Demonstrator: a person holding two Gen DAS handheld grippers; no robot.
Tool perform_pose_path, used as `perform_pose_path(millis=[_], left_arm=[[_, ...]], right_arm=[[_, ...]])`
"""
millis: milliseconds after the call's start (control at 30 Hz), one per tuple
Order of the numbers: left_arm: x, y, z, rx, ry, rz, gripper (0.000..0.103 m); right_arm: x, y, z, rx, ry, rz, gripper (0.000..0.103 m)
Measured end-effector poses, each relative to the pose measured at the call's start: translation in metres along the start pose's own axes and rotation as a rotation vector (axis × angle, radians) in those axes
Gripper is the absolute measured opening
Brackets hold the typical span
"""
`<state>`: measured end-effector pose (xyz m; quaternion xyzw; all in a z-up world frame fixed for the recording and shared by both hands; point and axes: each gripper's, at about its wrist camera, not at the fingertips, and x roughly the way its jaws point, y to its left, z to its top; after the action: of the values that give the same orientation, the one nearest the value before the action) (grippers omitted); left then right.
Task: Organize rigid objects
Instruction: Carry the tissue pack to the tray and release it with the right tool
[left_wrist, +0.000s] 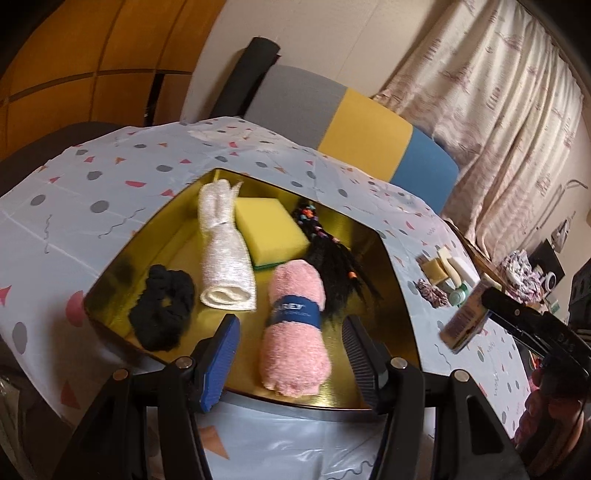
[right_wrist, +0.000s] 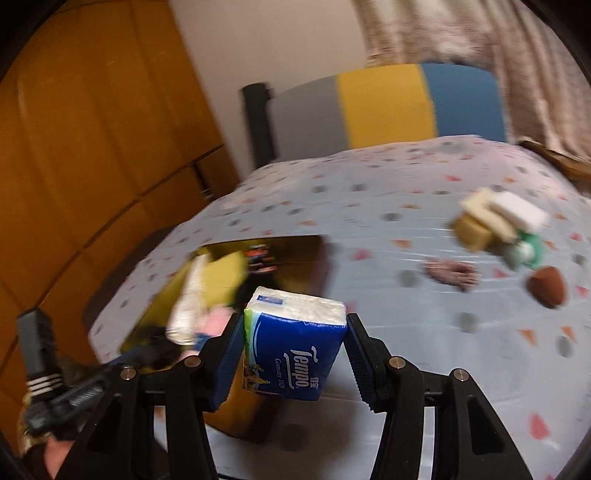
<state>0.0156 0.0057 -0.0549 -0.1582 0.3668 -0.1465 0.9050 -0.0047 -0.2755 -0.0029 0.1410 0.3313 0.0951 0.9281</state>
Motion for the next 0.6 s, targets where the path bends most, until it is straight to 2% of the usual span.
perform_pose_path(millis=[100,200,400,600], left_arm=[[-0.004,0.008,0.002,-0.019,-0.013,0.01,0.058],[-0.008,0.016,0.004,-0.044,-0.025,0.019,0.058],[-0.009,0.023,0.007,-0.071,-0.026,0.024,0.058],[-0.007,0.023,0.006,-0.068,-0.024,0.023,0.058]], right_arm=[[0.024,0.033,-0.002,-0.053,0.052,0.043,0.055],[0.046,0.053,-0.007,-0.098,0.098,0.049,0.055],[0.091,0.06,-0.019,-0.1,0.225,0.005,0.057],[0.08,0.05,-0.016,-0.04,0.172,0.001,0.072]])
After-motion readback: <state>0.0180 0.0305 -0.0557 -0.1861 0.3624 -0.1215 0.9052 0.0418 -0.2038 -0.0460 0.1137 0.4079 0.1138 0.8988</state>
